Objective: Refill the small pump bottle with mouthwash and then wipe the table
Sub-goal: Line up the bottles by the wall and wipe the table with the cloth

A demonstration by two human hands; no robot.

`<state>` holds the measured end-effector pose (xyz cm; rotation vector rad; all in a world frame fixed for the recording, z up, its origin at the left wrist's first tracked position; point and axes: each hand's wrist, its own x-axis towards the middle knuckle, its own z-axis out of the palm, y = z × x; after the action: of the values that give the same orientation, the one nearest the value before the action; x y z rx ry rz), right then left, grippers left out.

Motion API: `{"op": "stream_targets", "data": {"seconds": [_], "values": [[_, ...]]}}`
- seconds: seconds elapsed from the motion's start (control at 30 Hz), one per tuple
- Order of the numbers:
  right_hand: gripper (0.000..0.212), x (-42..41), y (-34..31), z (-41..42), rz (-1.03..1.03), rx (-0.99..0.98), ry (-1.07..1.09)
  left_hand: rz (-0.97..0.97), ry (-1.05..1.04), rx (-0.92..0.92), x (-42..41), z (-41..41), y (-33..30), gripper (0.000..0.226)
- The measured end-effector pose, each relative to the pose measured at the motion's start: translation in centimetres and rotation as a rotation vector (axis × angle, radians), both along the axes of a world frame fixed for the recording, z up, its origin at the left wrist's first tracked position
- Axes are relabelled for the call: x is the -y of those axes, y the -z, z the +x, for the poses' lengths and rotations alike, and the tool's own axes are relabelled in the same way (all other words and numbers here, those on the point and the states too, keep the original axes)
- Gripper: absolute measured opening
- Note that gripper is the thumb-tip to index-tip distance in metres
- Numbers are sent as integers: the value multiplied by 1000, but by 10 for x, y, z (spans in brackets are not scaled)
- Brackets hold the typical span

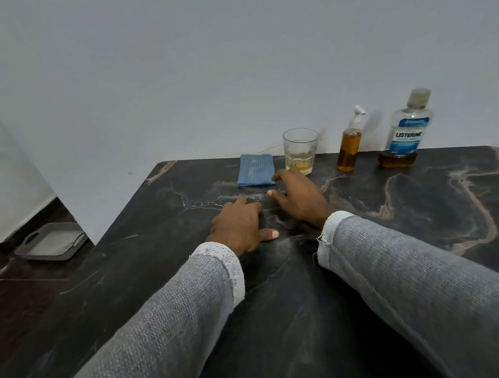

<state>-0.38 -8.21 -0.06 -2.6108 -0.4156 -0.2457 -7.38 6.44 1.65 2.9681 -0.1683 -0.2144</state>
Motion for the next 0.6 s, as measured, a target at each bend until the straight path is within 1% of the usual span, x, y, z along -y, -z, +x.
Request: {"op": "stream_targets", "data": {"seconds": [0.1, 0.17, 0.3, 0.37, 0.6], "values": [[45, -13, -2, 20, -144, 40, -31, -8, 3, 12, -2, 2, 1, 66], [48, -19, -4, 32, -278, 58, -43, -19, 7, 16, -3, 3, 1, 66], [34, -27, -8, 48, -516, 107, -67, -25, 21, 24, -2, 6, -1, 67], [31, -29, -9, 49, -572, 130, -65, -24, 23, 25, -1, 7, -1, 68], [36, -39, -12, 49, -730, 177, -66, -15, 22, 14, 1, 7, -4, 69]]}}
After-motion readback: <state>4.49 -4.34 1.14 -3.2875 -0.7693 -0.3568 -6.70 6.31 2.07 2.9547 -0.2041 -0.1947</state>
